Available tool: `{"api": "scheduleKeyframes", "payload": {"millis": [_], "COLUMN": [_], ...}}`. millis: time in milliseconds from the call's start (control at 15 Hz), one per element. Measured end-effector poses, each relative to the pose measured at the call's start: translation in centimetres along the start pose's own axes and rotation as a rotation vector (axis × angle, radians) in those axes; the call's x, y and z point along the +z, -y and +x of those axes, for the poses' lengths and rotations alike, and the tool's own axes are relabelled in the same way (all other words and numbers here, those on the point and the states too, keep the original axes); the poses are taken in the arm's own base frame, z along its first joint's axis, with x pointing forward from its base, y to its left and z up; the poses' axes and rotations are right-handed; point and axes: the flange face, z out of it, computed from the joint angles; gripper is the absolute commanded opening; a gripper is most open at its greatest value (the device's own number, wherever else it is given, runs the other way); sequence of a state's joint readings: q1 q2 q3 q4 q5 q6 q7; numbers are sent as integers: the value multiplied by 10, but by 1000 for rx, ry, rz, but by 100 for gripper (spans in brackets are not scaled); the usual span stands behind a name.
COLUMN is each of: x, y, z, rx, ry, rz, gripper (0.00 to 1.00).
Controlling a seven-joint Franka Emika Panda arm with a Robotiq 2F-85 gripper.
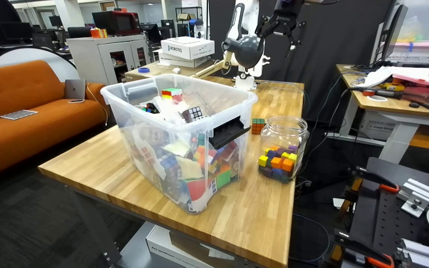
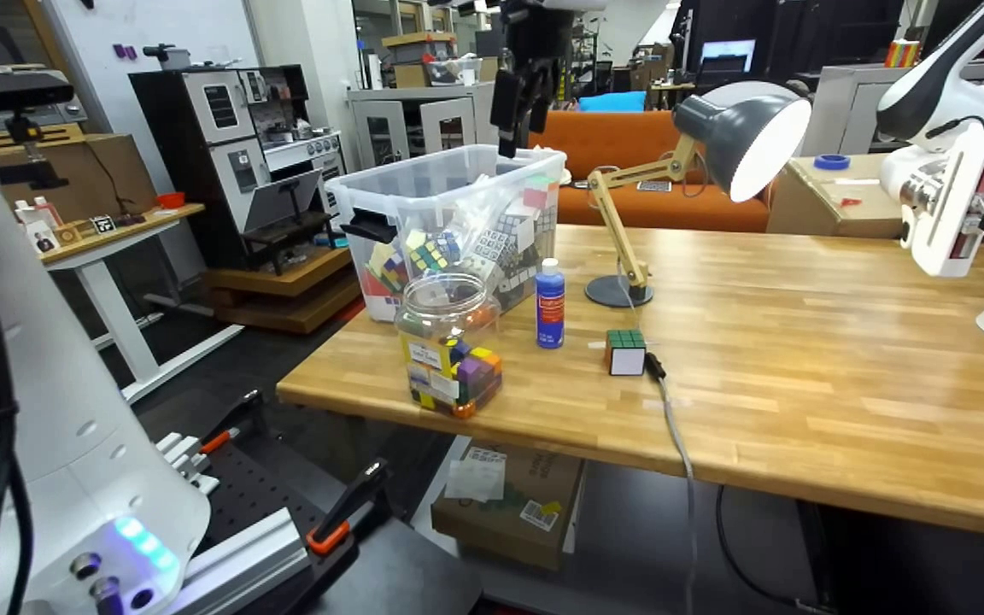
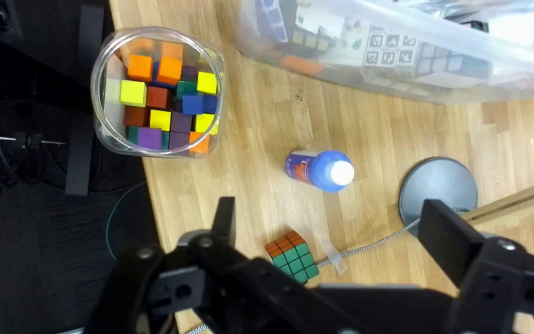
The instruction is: Remove a Rubik's cube from the storage container and place it on the table
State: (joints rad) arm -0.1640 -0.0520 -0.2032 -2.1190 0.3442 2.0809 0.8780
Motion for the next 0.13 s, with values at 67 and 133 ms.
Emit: {"api": "scheduleKeyframes", "payload": {"millis": [67,133], "x": [-2,2], "y": [-1,0], "z": [-1,1], "rx": [-1,2], "ry": [-1,-1], "rz": [5,-1], "gripper": [100,100]}}
